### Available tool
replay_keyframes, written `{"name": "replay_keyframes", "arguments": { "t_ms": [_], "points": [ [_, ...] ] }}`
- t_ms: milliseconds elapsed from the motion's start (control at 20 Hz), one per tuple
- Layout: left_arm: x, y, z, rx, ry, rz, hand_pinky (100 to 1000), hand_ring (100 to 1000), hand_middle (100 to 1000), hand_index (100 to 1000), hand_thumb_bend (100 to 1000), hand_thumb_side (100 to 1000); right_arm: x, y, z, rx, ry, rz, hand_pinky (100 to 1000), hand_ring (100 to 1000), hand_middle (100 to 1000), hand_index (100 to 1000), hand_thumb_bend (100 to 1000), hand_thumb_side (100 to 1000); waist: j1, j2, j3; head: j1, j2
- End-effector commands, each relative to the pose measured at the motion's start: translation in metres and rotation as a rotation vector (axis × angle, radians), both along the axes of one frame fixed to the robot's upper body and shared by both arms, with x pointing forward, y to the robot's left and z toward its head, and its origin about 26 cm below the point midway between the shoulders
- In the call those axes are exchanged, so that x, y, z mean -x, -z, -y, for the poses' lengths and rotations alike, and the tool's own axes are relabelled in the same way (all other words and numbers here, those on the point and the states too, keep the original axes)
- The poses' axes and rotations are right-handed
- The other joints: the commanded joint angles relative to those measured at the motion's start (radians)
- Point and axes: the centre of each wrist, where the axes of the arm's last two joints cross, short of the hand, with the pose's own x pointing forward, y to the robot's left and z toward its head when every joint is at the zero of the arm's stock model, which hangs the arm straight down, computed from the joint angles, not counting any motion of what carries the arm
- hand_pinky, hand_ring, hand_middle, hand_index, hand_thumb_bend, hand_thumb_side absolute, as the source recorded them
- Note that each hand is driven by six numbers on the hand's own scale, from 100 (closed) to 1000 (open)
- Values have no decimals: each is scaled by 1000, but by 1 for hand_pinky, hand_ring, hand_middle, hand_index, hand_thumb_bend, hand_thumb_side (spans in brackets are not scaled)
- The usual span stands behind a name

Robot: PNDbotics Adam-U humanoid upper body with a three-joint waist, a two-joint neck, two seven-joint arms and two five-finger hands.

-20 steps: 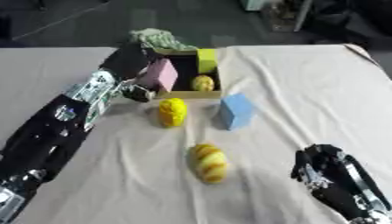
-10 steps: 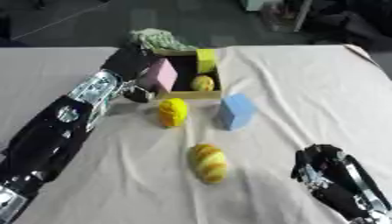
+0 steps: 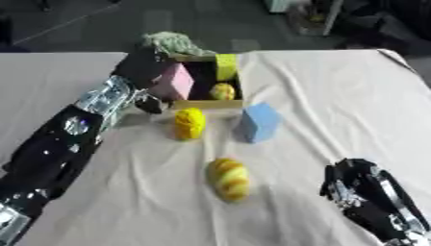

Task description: Pick up objects on the table and place them in the box.

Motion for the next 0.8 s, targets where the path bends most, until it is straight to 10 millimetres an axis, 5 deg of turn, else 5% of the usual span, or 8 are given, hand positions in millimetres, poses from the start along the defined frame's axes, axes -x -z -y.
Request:
{"name": "replay_keyframes", "arguments": {
  "t_ms": [50,450,800],
  "points": [
    [0,-22,2,21,11,88,895,863,940,1000,488,395,-1,-5,0,2,-8,19,392,307,250,525,100,288,2,-19,-1,3,-8],
    [4,-32,3,92,38,154,905,867,950,1000,417,407,-1,-4,1,3,-4,16,392,304,247,525,100,289,2,-23,4,1,-6],
    [26,-64,-2,181,77,193,896,852,902,978,181,327,0,-2,6,12,22,11,394,306,249,526,100,290,7,-34,26,-14,6]
  ]
}}
